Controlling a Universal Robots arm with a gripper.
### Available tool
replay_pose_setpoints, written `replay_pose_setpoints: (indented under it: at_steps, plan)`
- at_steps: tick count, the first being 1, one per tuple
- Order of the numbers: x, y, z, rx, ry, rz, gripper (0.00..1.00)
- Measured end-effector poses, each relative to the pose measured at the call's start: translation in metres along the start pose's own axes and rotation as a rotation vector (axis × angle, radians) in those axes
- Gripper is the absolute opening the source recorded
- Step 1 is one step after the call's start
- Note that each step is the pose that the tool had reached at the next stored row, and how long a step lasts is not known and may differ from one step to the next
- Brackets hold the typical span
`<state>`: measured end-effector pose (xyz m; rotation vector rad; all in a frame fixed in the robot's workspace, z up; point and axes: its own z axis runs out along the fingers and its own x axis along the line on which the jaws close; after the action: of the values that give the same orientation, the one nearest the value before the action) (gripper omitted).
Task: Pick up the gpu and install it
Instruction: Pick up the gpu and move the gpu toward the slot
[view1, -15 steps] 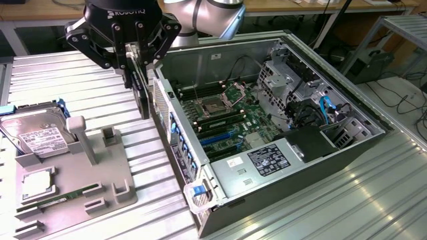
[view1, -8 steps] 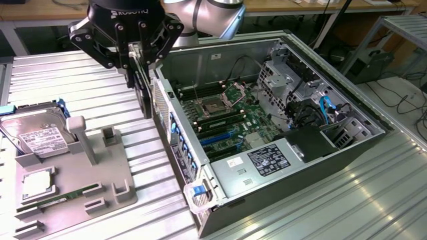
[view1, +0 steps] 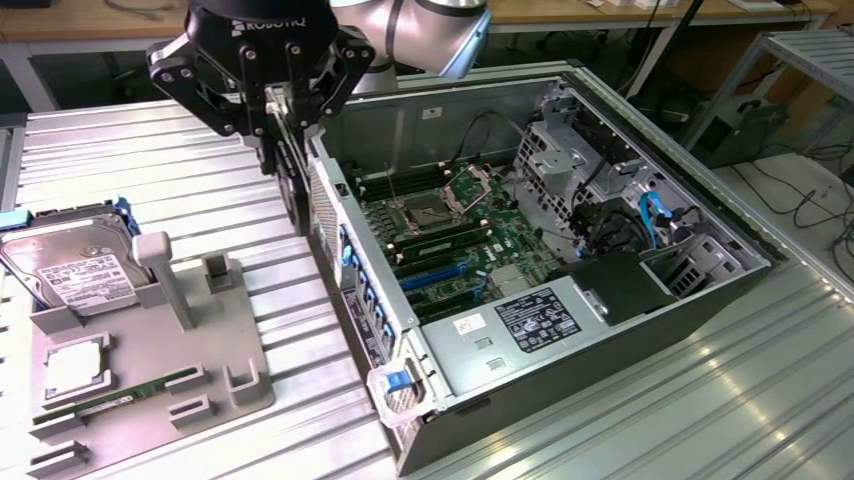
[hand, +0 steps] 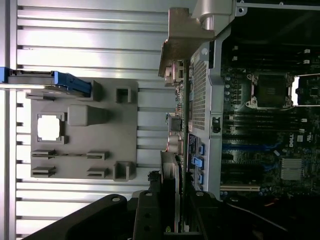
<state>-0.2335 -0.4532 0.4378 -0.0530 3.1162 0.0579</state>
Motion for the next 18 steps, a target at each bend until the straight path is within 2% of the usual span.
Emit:
replay_pose_setpoints:
  at_steps: [18]
  plan:
    - [-0.011,-0.0004,0.0003,0.0001,0.0,0.0,0.27]
